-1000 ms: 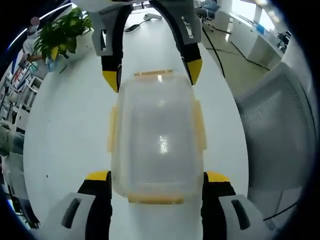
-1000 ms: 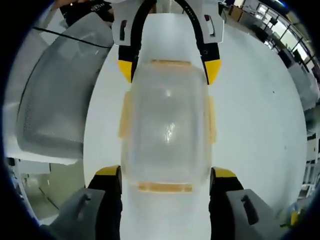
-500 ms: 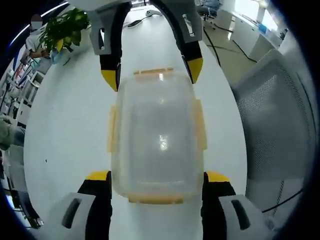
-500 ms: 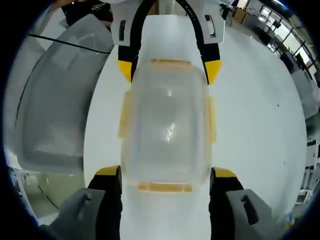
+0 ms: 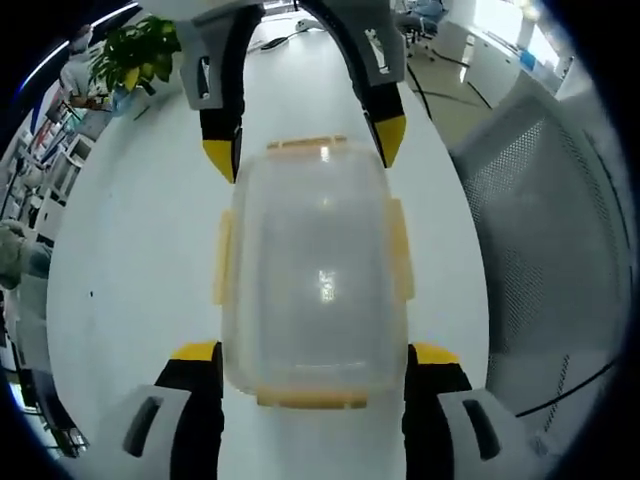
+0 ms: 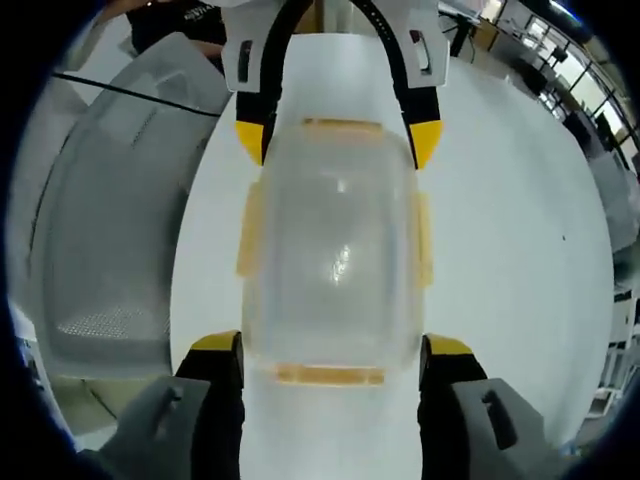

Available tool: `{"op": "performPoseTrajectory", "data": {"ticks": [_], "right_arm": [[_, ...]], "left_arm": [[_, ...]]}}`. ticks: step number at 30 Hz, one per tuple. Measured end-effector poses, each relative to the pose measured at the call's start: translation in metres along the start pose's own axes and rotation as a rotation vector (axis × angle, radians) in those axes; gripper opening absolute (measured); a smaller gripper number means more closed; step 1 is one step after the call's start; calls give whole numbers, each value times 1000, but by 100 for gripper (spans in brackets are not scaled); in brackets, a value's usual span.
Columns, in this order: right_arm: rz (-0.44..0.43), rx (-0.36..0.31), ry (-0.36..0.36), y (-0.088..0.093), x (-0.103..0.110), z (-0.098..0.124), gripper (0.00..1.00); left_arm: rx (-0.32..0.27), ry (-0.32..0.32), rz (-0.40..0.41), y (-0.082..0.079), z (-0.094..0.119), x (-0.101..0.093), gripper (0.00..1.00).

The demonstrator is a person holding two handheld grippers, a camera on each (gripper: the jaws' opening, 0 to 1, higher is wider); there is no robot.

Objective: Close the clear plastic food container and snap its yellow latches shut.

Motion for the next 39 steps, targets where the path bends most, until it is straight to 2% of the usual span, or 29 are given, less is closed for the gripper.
{"op": "performPoseTrajectory", "data": {"ticks": [6,25,39], "right_arm": [[-6,-3,1,-6,2,-2,68],[-5,5,-1,-7,1,-2,68],[-8,-2,0,-6,-22,-2,68]], "left_arm": [[9,-8,-17,7,0,-2,71],[-9,13,-29,7,-3,0,73],[-5,14,-36,8,-6,23,73]]}}
Point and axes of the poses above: the point that each gripper's makers call its tool centre point, and the gripper's own axes: z roughly backward along the fingers, x roughly to its left, y roughly out of its underside, the point moved 2 cm from there along z, roughly backward along the fingers, and after that the axes turned 4 degrees about z, right-handed, at the moved point
